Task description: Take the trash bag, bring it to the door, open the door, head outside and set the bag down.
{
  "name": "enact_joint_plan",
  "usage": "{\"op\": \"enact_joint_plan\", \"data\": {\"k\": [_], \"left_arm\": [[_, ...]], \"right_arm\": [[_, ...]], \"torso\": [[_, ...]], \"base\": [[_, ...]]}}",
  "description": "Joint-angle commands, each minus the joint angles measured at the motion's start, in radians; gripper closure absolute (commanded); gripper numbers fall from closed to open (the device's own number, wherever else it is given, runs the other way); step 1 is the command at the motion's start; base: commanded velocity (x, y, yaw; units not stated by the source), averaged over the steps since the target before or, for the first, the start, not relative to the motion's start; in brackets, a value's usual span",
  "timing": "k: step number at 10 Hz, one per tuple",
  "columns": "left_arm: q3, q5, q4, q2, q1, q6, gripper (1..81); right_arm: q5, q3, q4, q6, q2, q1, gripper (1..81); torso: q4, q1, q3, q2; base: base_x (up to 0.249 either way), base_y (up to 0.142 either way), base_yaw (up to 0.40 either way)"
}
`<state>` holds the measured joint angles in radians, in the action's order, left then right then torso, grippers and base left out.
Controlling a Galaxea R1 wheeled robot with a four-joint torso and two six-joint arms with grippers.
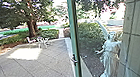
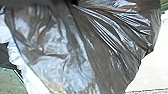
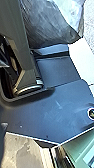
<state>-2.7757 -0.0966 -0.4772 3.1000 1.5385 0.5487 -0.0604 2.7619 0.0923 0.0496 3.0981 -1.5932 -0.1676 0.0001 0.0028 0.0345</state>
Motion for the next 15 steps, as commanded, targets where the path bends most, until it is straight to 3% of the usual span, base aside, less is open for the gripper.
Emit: {"op": "enact_joint_plan", "data": {"k": [1, 15], "left_arm": [[0.002, 0.058, 0.008, 0.005, -0.056, 0.005, 81.1], [0.002, 0.058, 0.006, -0.001, -0.056, 0.005, 81.1]], "right_arm": [[0.050, -0.006, 0.001, -0.002, 0.010, 0.054, 1.0], [0.050, -0.006, 0.003, -0.002, 0.013, 0.057, 1.0]], "torso": [[0.000, 0.000, 0.000, 0.000], [0.000, 0.001, 0.000, 0.000]], "base": [[0.093, 0.000, 0.000], [0.100, 0.000, 0.000]]}}
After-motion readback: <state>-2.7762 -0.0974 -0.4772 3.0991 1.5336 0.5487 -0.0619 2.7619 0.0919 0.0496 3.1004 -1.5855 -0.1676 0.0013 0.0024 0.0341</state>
